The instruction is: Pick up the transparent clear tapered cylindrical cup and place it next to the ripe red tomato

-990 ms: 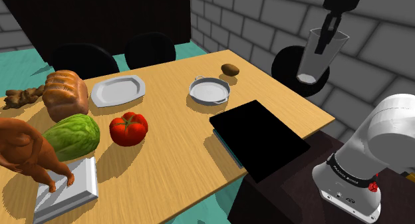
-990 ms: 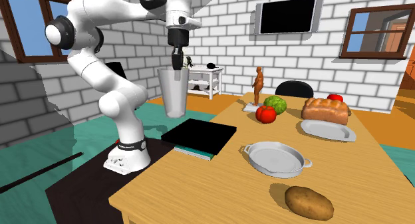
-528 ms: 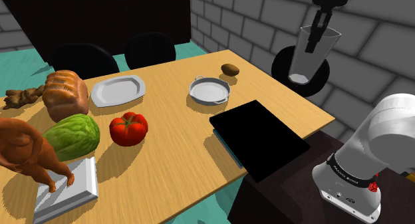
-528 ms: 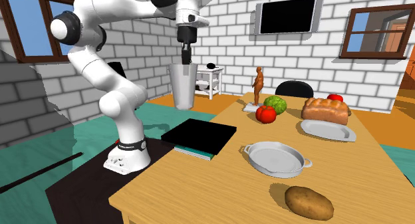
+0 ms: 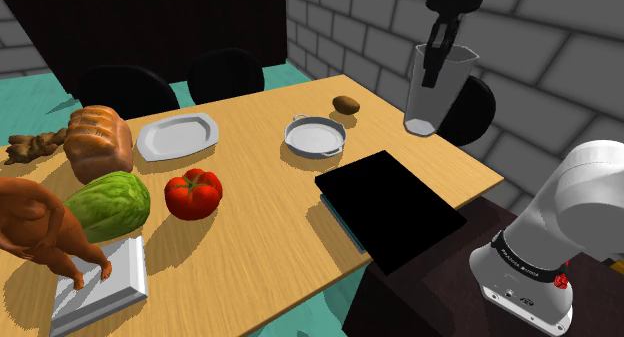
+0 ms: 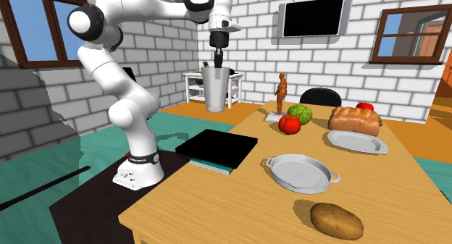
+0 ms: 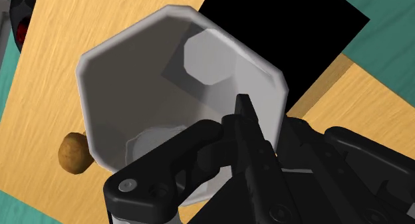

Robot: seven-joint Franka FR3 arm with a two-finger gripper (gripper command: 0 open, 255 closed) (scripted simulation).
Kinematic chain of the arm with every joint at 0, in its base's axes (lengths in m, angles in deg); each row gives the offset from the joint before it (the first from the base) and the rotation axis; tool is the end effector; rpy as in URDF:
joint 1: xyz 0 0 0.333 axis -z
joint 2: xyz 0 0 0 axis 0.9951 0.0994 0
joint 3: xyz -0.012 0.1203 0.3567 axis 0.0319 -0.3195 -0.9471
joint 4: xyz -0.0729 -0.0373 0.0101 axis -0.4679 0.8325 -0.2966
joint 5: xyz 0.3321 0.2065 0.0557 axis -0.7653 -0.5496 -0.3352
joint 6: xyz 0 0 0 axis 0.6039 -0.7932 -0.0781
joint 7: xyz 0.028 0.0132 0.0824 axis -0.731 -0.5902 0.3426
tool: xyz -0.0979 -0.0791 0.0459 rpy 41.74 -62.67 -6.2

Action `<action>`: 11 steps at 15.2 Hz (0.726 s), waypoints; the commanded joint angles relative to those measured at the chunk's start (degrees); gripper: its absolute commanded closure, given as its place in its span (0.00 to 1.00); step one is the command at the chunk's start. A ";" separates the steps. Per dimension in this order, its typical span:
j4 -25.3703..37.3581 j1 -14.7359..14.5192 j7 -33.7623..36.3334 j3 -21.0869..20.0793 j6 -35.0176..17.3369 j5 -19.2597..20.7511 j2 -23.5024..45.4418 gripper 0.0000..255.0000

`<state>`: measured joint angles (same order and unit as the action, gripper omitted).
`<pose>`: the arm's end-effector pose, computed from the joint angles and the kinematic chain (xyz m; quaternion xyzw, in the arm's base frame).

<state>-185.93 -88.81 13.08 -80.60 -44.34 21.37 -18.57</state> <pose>0.2816 0.1245 0.6431 0.9884 0.1393 -0.0214 0.0568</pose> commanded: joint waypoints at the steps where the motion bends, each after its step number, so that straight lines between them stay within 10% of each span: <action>1: 2.62 -0.37 3.13 -2.76 -0.44 -1.21 3.05 1.00; 11: 18.28 -1.19 17.40 -14.78 -1.38 -1.33 20.15 1.00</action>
<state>-169.42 -89.91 28.97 -94.24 -45.83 19.78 -0.17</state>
